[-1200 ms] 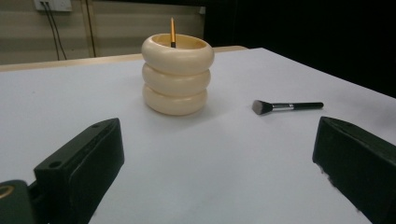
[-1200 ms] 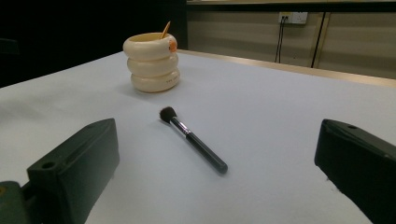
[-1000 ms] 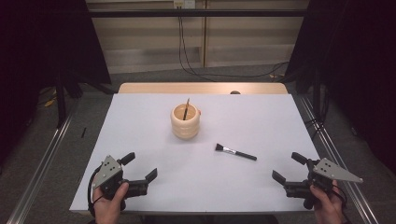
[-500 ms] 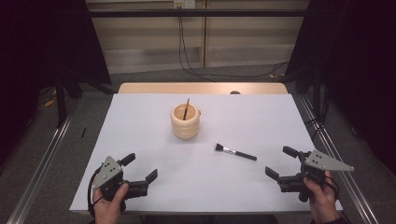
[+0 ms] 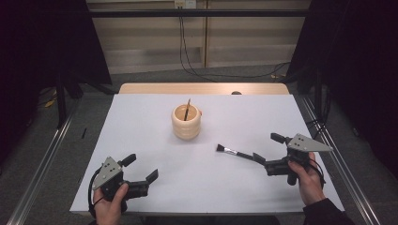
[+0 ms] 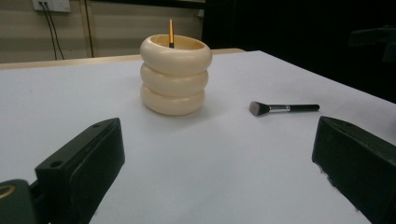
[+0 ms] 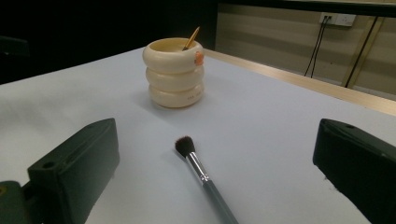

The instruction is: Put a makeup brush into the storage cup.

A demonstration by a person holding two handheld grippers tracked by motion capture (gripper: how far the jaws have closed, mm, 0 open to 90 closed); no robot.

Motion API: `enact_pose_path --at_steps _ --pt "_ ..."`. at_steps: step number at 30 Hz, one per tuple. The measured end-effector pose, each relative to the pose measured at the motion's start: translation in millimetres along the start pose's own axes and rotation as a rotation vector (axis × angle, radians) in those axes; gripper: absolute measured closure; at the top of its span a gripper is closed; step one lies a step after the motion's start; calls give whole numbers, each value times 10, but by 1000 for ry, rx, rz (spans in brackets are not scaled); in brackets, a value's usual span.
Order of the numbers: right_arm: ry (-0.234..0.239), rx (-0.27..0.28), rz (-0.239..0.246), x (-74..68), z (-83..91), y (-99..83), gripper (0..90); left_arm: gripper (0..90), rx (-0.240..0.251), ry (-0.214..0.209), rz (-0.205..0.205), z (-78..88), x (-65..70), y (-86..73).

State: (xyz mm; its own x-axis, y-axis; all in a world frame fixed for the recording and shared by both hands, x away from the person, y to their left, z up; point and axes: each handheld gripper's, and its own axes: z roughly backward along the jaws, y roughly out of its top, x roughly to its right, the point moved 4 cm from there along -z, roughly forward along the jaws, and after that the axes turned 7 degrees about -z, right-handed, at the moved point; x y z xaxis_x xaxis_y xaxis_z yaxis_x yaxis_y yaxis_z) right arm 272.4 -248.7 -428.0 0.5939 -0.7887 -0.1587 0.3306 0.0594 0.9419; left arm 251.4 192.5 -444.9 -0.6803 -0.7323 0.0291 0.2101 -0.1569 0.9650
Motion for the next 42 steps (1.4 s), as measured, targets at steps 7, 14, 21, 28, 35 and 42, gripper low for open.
enact_pose_path --at_steps 7,14,21,28,35,42 --pt "20 -58 62 -12 -202 34 0 23 2 1 -13 12 2 5" --pt "37 -135 66 29 -394 110 11 23 -7 12 -24 9 -18 3" --pt "30 -222 115 32 -560 152 23 23 4 20 -23 23 -56 7" --pt "46 -297 111 95 -646 170 61 23 -2 30 -32 11 -72 15" --pt "69 -366 120 72 -760 179 88 23 -1 30 -24 11 -85 11" --pt "120 -485 136 55 -909 177 103 24 -14 21 -36 5 -79 0"
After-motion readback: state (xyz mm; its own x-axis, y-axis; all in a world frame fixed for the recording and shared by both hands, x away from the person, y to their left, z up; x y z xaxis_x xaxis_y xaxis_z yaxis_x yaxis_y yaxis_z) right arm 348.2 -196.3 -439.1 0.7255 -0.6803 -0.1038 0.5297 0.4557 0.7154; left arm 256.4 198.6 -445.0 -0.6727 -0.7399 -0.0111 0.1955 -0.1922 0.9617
